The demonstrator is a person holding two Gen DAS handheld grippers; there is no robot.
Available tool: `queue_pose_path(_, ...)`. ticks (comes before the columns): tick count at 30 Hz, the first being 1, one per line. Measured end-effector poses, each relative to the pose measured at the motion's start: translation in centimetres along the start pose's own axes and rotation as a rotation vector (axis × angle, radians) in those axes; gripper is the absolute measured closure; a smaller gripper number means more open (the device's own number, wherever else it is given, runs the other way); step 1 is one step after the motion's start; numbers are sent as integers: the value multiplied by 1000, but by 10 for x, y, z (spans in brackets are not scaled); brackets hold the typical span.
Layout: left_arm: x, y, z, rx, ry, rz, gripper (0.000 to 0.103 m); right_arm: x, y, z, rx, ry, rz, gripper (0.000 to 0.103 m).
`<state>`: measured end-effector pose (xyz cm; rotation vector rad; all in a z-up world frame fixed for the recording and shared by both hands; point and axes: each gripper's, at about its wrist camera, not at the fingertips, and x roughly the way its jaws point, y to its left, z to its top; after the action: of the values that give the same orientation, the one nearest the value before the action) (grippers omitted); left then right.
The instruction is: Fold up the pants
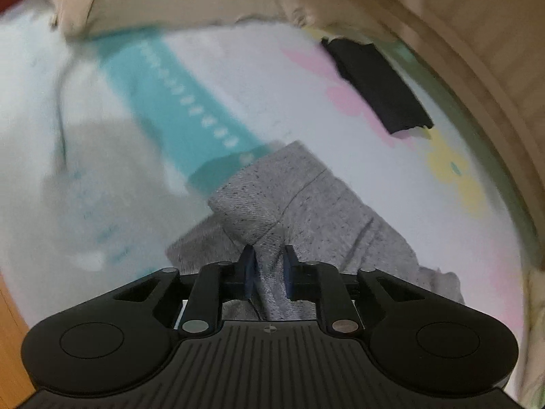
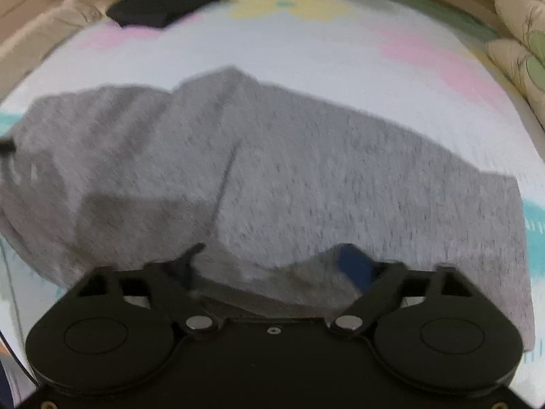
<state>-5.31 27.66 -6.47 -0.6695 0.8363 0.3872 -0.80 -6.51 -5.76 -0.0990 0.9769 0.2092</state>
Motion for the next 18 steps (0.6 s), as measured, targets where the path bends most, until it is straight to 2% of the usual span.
queue_pose_path(2, -14, 2, -1, -9, -27, -22, 93, -4, 2, 2, -3, -16, 24, 29)
queue_pose_path(5, -27, 14, -2, -50, -30, -45, 93, -1, 5, 6, 4, 5, 58, 30)
queue_pose_path(8, -10, 21, -1, -49, 21, -12, 91, 6, 8, 5, -21, 6, 47, 29)
queue_pose_path(9, 4, 23, -1, -40, 63, 3, 86, 7, 10, 3, -40, 5, 41, 28)
queue_pose_path(10, 18, 23, -1, -21, 103, 26, 85, 7, 12, 0, -60, 1, 35, 27)
queue_pose_path(12, 20, 18, -4, 21, 74, 30, 84, 6, 16, -4, -94, -16, 20, 22)
queue_pose_path(14, 14, 10, -5, 73, 66, 39, 79, 4, 19, -6, -103, -23, 15, 22)
queue_pose_path(15, 11, 9, -5, 74, 63, 33, 75, 3, 19, -6, -100, -22, 16, 22)
queue_pose_path(18, -5, 18, -3, 4, 25, 2, 71, -2, 14, -2, -76, -17, 55, 23)
